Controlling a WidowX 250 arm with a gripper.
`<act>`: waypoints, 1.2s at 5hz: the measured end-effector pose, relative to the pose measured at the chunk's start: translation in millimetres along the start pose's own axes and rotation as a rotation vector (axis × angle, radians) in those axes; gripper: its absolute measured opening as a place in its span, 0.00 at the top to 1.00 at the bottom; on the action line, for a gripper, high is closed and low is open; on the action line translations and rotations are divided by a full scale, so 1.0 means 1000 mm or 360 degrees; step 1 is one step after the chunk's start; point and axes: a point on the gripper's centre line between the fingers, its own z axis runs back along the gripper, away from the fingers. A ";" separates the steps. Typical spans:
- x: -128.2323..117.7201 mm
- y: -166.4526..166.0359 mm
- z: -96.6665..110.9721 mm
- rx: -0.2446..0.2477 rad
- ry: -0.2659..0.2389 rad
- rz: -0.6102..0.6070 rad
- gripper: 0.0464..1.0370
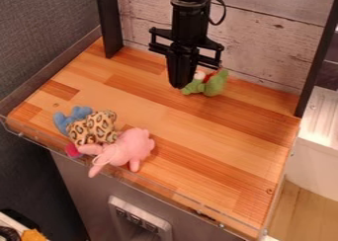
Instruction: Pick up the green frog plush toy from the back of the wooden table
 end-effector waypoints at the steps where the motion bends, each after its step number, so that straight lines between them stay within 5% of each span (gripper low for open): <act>1: 0.000 -0.001 0.002 0.0009 0.0011 -0.0164 0.98; 3: 0.033 -0.017 -0.001 0.0043 0.0012 -0.0858 0.95; 4: 0.041 -0.024 0.002 0.0069 0.0005 -0.1196 0.78; 6: 0.056 -0.029 -0.004 0.0101 0.0041 -0.1720 0.20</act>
